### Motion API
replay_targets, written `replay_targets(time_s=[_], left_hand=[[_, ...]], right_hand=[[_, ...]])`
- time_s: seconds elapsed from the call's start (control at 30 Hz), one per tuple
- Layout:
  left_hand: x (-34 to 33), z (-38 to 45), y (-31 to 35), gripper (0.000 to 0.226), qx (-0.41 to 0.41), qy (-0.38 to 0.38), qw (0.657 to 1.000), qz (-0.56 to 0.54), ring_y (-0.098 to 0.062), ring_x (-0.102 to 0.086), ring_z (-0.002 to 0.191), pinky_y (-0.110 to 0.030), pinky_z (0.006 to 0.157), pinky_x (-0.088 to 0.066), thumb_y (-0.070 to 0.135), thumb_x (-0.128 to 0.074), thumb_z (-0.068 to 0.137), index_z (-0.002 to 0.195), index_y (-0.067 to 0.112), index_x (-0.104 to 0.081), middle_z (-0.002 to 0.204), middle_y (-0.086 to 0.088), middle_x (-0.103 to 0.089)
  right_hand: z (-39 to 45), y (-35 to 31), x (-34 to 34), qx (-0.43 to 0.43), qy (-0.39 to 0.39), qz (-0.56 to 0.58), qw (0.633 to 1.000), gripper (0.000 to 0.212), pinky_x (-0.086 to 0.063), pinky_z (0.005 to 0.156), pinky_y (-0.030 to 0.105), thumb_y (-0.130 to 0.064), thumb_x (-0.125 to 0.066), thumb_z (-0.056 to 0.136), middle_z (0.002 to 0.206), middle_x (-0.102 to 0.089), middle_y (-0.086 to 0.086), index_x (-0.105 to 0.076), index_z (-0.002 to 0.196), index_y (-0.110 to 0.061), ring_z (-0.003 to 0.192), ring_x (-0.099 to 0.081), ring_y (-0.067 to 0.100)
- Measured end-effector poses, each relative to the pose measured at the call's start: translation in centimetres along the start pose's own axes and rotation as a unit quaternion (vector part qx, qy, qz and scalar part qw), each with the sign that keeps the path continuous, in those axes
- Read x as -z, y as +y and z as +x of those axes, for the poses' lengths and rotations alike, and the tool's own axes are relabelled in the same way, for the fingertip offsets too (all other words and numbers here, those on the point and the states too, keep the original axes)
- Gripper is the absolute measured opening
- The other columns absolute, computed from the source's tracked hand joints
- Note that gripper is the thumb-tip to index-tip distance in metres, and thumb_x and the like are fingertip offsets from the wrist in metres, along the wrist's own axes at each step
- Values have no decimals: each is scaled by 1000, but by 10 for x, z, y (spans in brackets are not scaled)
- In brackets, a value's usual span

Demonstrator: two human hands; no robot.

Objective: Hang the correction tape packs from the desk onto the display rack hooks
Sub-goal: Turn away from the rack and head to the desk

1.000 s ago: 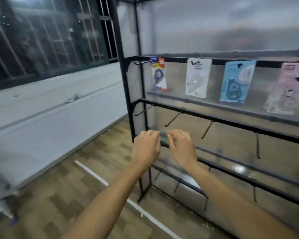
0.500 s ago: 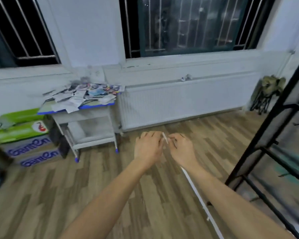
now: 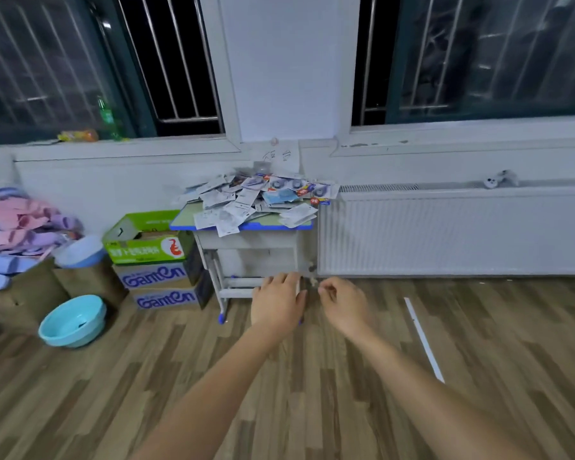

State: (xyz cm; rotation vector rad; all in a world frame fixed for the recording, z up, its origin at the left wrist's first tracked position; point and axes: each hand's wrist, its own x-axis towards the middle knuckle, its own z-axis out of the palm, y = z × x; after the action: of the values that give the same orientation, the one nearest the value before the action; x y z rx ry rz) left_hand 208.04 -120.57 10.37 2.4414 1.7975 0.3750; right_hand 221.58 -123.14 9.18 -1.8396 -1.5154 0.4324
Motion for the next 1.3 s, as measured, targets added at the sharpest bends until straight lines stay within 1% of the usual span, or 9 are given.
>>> replay_targets(time_s=[0.13, 0.37, 0.63, 0.77, 0.93, 1.03, 1.17, 1.23, 1.3], left_hand=[[-15, 55, -17, 41, 29, -5, 1000, -4, -22, -43, 126, -38, 98, -35, 39, -42, 98, 138, 26, -44, 136, 3, -51], [-42, 152, -66, 42, 68, -32, 997, -13, -24, -43, 126, -39, 101, -37, 41, -44, 97, 137, 27, -44, 137, 0, -50], [-54, 285, -163, 44, 116, -66, 991, -10, -29, -44, 125, -41, 98, -39, 42, -43, 98, 136, 21, -43, 136, -6, -48], [-55, 332, -215, 43, 159, -65, 985, -20, -28, -45, 124, -41, 97, -43, 42, -44, 98, 134, 20, -45, 134, -7, -50], [-67, 367, -272, 45, 233, -89, 963, -98, -31, -49, 120, -45, 98, -45, 39, -47, 97, 135, 14, -43, 130, -12, -51], [-80, 387, -299, 45, 282, -86, 941, -167, -30, -54, 114, -41, 93, -47, 38, -51, 96, 132, 12, -44, 123, -13, -56], [-106, 419, -331, 41, 341, -90, 909, -221, -27, -59, 106, -31, 78, -43, 35, -52, 95, 126, 9, -48, 119, -10, -63], [-118, 437, -343, 46, 365, -104, 897, -227, -28, -59, 110, -29, 78, -41, 36, -52, 95, 131, 8, -44, 122, -11, -61], [-129, 454, -353, 47, 386, -115, 885, -234, -29, -57, 112, -28, 83, -43, 34, -53, 94, 131, 6, -46, 124, -12, -59]], right_hand=[[64, 4, -21, 2, -20, -5, 1000, 21, -38, 81, 23, -23, -50, 96, 111, -66, 2, -65, 108, -13, 105, -58, 19], [166, 13, -76, -9, -76, -2, 997, 19, -44, 83, 28, -22, -52, 94, 109, -67, 3, -64, 106, -14, 102, -59, 19], [296, -20, -164, -32, -122, 27, 992, 19, -48, 88, 33, -23, -53, 95, 108, -66, 4, -63, 108, -12, 99, -60, 19], [352, -41, -211, -45, -142, 35, 988, 18, -41, 76, 22, -24, -55, 95, 108, -65, -1, -61, 109, -15, 90, -53, 9], [397, -60, -264, -82, -185, 46, 978, 27, -42, 86, 23, -23, -56, 94, 118, -62, 2, -57, 118, -12, 106, -57, 15], [424, -68, -295, -91, -207, 47, 973, 30, -41, 89, 24, -23, -57, 93, 122, -60, 1, -56, 122, -12, 112, -56, 17], [464, -73, -338, -147, -226, 78, 960, 24, -43, 81, 30, -23, -55, 94, 107, -64, 7, -62, 109, -5, 97, -58, 21], [487, -72, -361, -193, -236, 95, 948, 19, -44, 79, 34, -22, -53, 93, 94, -62, 11, -61, 95, -6, 92, -57, 27], [506, -71, -381, -243, -236, 111, 934, 15, -37, 73, 28, -24, -53, 92, 96, -55, 13, -53, 93, -9, 90, -52, 25]])
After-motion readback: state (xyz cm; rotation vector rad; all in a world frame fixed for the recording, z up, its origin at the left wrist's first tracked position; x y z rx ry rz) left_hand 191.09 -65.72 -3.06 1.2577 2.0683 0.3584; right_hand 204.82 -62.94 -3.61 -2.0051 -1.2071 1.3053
